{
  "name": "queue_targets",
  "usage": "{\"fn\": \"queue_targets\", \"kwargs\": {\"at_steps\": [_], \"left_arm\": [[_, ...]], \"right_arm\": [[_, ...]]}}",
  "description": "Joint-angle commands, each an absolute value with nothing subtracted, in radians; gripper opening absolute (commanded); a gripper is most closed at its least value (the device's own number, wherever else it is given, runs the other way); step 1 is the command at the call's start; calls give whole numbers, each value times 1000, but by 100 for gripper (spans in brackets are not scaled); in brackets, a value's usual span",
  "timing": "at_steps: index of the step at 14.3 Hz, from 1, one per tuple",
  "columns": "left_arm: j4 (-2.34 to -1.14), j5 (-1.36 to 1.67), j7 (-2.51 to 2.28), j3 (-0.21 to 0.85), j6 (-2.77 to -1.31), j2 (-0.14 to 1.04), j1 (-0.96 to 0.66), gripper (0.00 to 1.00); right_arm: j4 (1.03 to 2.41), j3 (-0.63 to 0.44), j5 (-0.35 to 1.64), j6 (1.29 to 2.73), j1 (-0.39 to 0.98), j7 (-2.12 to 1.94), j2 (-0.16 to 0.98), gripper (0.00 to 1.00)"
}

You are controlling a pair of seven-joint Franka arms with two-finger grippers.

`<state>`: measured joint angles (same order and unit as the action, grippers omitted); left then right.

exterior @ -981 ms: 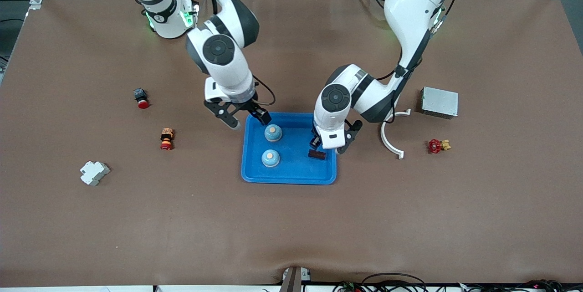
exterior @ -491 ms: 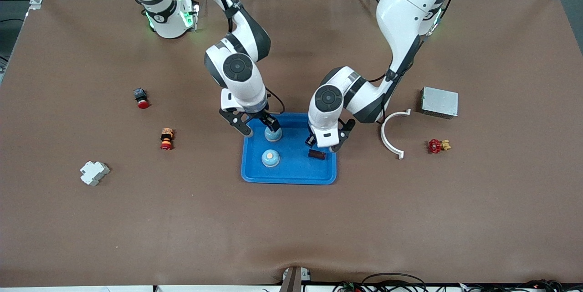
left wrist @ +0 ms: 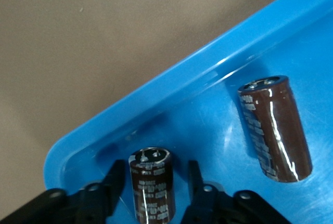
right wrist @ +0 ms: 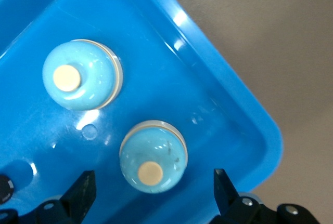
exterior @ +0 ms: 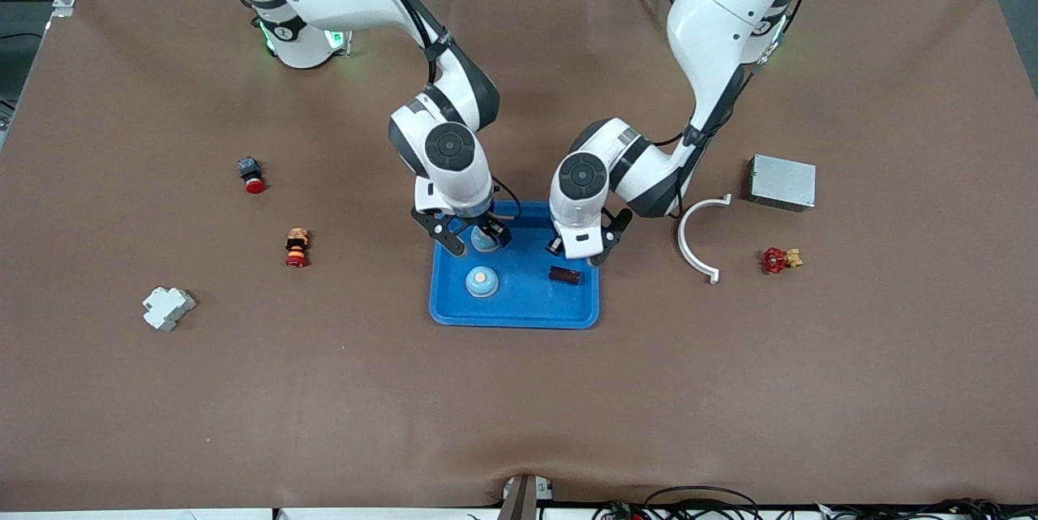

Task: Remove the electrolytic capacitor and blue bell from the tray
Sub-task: 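Grasp the bell with the right gripper while the left gripper lifts the capacitor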

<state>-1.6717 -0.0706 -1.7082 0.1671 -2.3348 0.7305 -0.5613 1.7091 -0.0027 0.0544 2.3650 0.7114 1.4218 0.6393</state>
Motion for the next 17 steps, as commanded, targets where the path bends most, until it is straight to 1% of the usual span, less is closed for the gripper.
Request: {"fn": "queue_targets", "kwargs": {"at_steps": [1,5,6,7,8,9,10,12,14,15,17], "left_arm": [[-1681,-97,-1723,156,-2338,716,-572,0],[-1671,-149,-1717,150,-2309,675,-551,0],[-1669,-170,-1698,150,-2295,657,-536,0],[-1663,-184,-1660,152,-2271,632,-505,0],[-1655,-186,-1604,155,-2223,609,-473,0],[-1638,-181,-1550,155,-2177,597,-451,0],[-1631,-179,-1513,155,-2130,578,-437,0],[-1629,-183,-1416,156,-2051,536,-391,0],[-1629,-175,-1297,156,-1988,497,-351,0],[-1631,-175,-1264,156,-1967,479,-321,0],[-1632,-170,-1177,161,-1927,460,-267,0]], "right_arm": [[1677,-17,41,2381,727,1448,678,100],[1677,-18,38,2395,726,1448,689,100],[1677,-18,40,2395,726,1448,689,99],[1675,-18,40,2393,726,1448,689,94],[1675,-18,38,2395,726,1448,689,83],[1675,-18,40,2395,727,1448,689,65],[1675,-18,41,2395,727,1448,689,55],[1675,-18,38,2395,727,1447,689,24],[1675,-18,37,2396,727,1447,689,7],[1674,-18,37,2395,727,1447,689,0],[1651,-17,40,2387,726,1440,686,0]]}}
